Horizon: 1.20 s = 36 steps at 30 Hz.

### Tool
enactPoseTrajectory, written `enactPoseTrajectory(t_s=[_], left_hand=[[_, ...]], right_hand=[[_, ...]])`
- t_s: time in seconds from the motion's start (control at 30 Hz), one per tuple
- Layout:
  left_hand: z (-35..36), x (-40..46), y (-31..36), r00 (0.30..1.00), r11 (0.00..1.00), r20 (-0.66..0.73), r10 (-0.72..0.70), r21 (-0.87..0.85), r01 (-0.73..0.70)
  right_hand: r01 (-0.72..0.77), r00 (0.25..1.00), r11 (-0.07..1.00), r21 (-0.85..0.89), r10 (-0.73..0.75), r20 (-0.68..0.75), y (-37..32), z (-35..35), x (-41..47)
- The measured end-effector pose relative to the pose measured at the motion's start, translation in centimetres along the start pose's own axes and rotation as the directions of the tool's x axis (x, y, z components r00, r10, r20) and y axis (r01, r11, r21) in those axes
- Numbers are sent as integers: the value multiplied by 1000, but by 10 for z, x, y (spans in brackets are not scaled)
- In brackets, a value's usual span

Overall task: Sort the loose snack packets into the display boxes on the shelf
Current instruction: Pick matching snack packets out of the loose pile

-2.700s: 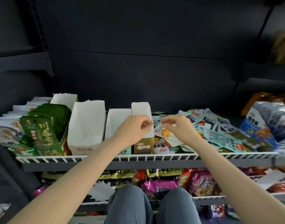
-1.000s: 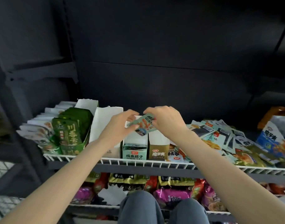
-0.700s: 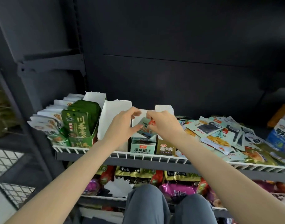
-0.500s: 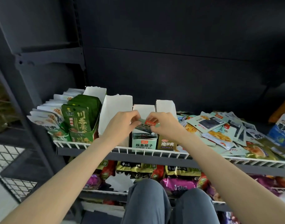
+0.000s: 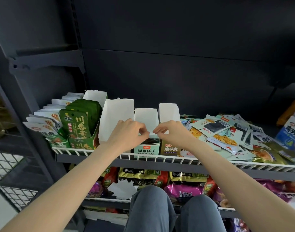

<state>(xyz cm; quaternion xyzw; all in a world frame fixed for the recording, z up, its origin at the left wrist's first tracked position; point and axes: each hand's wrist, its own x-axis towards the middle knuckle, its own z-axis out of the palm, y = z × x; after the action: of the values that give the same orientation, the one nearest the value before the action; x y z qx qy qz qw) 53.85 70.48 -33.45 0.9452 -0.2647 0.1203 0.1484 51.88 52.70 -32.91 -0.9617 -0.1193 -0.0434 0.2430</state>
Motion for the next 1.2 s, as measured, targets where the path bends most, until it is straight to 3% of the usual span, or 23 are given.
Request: enactPoseTrajectory(t_s=[0.17, 0.3, 0.4, 0.57, 0.7, 0.8, 0.87, 0.93, 1.03, 1.13, 1.2], left_hand=[[2, 21, 46, 996, 979, -90, 19, -200, -37], [19, 65, 95, 998, 966, -38, 57, -249, -64], [44, 103, 129, 997, 973, 30, 67, -223, -59], [88, 168, 156, 972, 988, 213, -98, -96, 120], [115, 213, 149, 892, 960, 357, -279, 89, 265], [130, 230, 143, 837, 941, 431, -337, 133, 311], [134, 234, 141, 877, 958, 390, -281, 160, 236], [130, 235, 141, 942, 968, 277, -187, 213, 130], [117, 234, 145, 987, 970, 125, -103, 233, 71], [97, 228, 151, 999, 990, -37, -25, 135, 30], [80, 220, 153, 994, 999, -107, 33, 47, -28]], right_hand=[[-66, 968, 992, 111, 91, -234, 34, -25, -9], [-226, 894, 968, 109, 251, -370, 81, -41, -11], [-341, 880, 940, 29, 330, -341, 118, -51, -4], [-435, 874, 900, -25, 416, -252, 174, -57, 25], [-493, 868, 857, -150, 473, -150, 213, -56, 49], [-535, 842, 814, -226, 535, -67, 233, -53, 60], [-533, 841, 806, -259, 539, -54, 241, -51, 64], [-528, 844, 807, -265, 532, -60, 243, -51, 66], [-534, 845, 820, -207, 527, -95, 238, -51, 64], [-432, 861, 899, 70, 435, -264, 224, -54, 58], [-316, 818, 908, 277, 408, -405, 209, -62, 51]])
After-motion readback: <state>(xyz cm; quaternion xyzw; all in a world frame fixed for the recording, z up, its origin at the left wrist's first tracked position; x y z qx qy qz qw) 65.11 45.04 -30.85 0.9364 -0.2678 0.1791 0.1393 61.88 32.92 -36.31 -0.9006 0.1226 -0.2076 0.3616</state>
